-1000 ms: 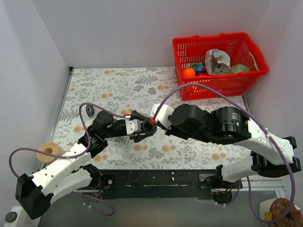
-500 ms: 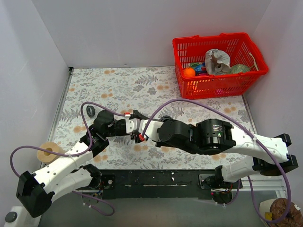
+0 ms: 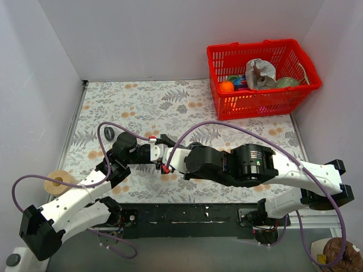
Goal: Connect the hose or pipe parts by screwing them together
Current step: Install the adaptor on the pipeline.
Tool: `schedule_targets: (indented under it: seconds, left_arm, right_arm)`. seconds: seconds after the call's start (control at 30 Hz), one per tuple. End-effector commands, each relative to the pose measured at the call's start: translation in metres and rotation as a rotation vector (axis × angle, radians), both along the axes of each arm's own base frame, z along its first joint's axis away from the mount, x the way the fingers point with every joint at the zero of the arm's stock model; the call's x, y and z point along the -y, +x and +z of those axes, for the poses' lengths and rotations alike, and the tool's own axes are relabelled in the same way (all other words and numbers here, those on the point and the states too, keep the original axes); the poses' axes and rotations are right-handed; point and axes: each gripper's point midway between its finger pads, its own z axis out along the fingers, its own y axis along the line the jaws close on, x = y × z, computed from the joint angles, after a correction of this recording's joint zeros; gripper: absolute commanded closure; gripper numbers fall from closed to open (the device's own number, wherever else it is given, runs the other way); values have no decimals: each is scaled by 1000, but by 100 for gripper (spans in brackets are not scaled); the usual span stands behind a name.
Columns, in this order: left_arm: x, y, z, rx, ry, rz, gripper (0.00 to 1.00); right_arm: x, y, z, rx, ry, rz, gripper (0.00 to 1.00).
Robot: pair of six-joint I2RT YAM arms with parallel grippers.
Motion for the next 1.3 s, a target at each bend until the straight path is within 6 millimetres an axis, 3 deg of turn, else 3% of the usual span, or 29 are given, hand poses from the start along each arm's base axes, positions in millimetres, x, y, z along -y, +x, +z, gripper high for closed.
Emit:
schedule_targets:
  seconds: [0.0,0.27,0.7,0.9,1.27]
  left_arm:
    - [0,-4,36,94,-80,-23,97]
    - [-1,-3,44,148,-108,-12,98]
    - [-7,4,80,263,-234,60,100]
    - [-8,0,83,385,-256,79,100]
    - [-1,3,80,463,-223,105,100]
  right_arm:
    - [-7,-13,0,-55,12,36,99]
    - [-17,-22,-5,-105,32,60,99]
    - [-23,-21,-7,-223,89,-13,99]
    - [-24,-16,-5,-279,67,-34,99]
    - [-27,-16,-20,-315,10,-76,99]
